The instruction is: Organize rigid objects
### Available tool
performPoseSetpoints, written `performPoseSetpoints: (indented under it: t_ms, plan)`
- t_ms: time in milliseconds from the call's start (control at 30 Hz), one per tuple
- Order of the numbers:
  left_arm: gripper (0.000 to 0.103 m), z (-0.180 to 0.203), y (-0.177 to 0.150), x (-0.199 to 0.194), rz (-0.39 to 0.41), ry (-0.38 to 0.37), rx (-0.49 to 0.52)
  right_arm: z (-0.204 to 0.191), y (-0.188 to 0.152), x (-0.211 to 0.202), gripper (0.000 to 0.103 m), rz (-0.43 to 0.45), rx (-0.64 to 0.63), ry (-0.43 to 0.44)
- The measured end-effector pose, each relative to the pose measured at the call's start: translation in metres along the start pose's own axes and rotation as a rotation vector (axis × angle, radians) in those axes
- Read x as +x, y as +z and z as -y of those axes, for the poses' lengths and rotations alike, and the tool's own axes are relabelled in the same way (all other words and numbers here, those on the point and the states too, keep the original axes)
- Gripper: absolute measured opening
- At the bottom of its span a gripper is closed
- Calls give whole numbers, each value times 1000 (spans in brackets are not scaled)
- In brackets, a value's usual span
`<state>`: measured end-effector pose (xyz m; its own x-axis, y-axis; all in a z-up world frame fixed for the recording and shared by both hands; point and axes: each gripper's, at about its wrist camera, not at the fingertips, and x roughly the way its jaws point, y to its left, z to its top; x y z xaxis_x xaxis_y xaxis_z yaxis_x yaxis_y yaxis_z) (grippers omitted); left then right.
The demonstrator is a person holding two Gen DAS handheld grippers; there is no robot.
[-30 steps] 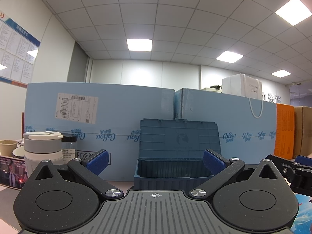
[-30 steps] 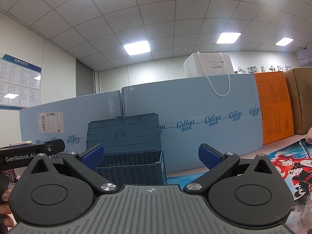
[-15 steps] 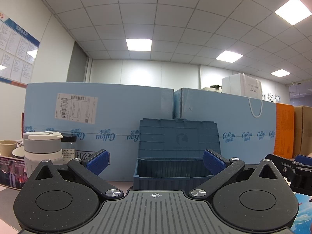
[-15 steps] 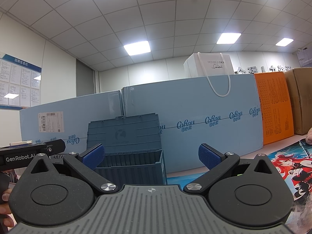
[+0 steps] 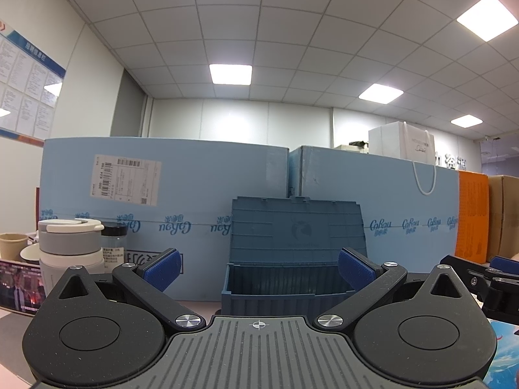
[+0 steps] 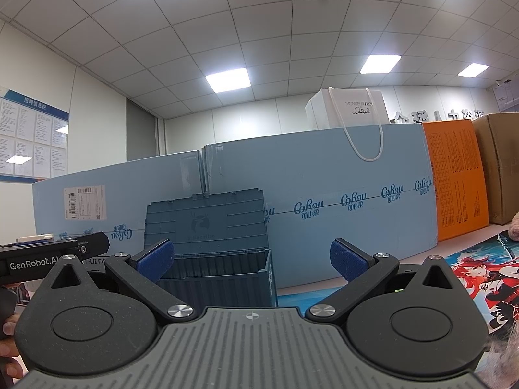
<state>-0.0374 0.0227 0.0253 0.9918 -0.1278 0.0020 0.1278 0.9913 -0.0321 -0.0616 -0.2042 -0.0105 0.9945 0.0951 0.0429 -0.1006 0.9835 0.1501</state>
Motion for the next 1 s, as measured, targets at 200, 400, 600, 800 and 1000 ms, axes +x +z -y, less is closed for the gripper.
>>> performPoseSetpoints:
  t_ms: [200,400,600,800,1000]
  plan:
    - [103,3,0,-2,9,-1,14,-1,0,0,103,-4,-13,3]
    - [103,5,0,-3,14,1,20,-2,0,-1,103,9,-22,-5]
    - [103,3,0,-1,2,-6,10,-2,0,-2,103,17,-25,-2]
    - [103,1,1,1,-3,2,-11,-5,0,-3,103,30,-51,3]
    - [103,1,1,-1,24,25,-20,-6,1,-3,103,44,-58,-12]
